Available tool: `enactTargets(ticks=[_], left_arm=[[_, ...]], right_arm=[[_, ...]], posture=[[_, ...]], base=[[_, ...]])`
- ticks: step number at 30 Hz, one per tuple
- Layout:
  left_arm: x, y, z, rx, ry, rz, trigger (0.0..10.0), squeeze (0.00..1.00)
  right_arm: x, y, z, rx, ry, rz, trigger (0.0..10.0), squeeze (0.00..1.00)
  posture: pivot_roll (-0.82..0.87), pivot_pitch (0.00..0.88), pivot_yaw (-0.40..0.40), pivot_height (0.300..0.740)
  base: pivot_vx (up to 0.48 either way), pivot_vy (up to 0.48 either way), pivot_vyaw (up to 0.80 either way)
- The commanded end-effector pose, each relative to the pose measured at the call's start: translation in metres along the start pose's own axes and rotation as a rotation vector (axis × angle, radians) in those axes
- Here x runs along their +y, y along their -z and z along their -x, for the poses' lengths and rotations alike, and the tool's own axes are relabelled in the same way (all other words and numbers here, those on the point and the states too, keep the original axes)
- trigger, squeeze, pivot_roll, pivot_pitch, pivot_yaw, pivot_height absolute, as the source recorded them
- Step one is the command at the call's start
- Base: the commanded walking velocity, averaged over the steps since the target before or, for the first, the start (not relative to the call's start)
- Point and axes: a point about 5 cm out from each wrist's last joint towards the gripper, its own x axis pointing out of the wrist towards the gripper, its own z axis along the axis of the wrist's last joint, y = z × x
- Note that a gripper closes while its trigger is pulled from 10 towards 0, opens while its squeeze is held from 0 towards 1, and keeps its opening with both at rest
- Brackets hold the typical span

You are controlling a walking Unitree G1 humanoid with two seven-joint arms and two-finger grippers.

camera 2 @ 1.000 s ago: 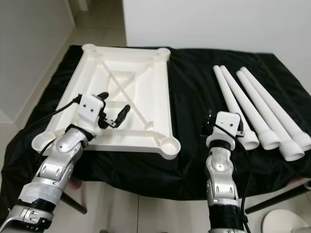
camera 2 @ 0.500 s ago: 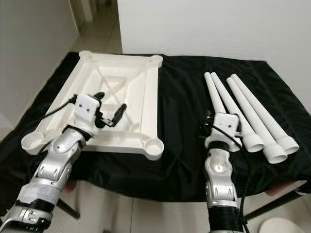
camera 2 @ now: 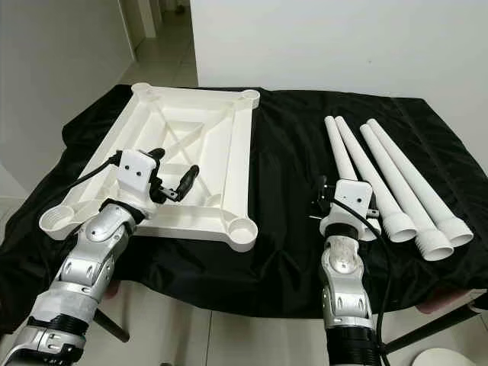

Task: Building children table

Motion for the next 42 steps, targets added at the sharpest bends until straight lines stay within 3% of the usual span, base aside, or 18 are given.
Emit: enactTargets(ticks=[1, 7, 8, 10, 15, 21, 31, 42], left_arm=[[-0.003, 0.003, 0.001, 0.020, 0.005, 0.022, 10.0, 0.00], [-0.005, -0.001, 0.000, -0.004, 0.036, 0.029, 10.0, 0.00], [-0.006, -0.001, 0.000, -0.001, 0.044, 0.045, 10.0, 0.00], [-0.018, -0.002, 0.002, -0.013, 0.150, 0.072, 10.0, 0.00], [-0.022, -0.002, 0.003, -0.008, 0.188, 0.089, 10.0, 0.00], [-0.027, 0.006, 0.006, 0.052, 0.219, 0.035, 10.0, 0.00], [-0.030, 0.010, 0.009, 0.086, 0.240, 0.040, 10.0, 0.00], [-0.031, 0.010, 0.009, 0.102, 0.240, 0.049, 10.0, 0.00]], right_arm=[[-0.002, -0.001, 0.001, -0.003, 0.009, -0.028, 10.0, 1.00], [-0.011, -0.001, -0.001, -0.001, 0.043, -0.006, 10.0, 1.00], [-0.013, 0.000, -0.001, 0.007, 0.050, -0.011, 10.0, 0.00], [-0.026, 0.007, -0.004, 0.053, 0.105, -0.042, 10.0, 0.00], [-0.030, 0.010, -0.005, 0.074, 0.129, -0.055, 10.0, 0.00], [-0.041, 0.027, -0.003, 0.162, 0.149, -0.063, 10.0, 0.00], [-0.049, 0.046, -0.007, 0.269, 0.115, -0.075, 10.0, 0.00], [-0.043, 0.053, -0.012, 0.316, 0.023, -0.098, 10.0, 0.00]], posture=[[0.01, 0.042, 0.014, 0.740], [0.00, 0.044, 0.015, 0.740], [0.00, 0.044, 0.015, 0.740], [0.00, 0.043, 0.018, 0.740], [0.00, 0.043, 0.018, 0.740], [0.01, 0.051, 0.021, 0.740], [0.02, 0.055, 0.016, 0.740], [0.02, 0.047, 0.017, 0.740]], base=[[0.000, 0.000, 0.00], [0.000, 0.000, 0.00], [0.000, 0.000, 0.00], [0.000, 0.000, 0.00], [0.000, 0.000, 0.00], [0.000, 0.000, 0.00], [0.000, 0.000, 0.00], [0.000, 0.000, 0.00]])
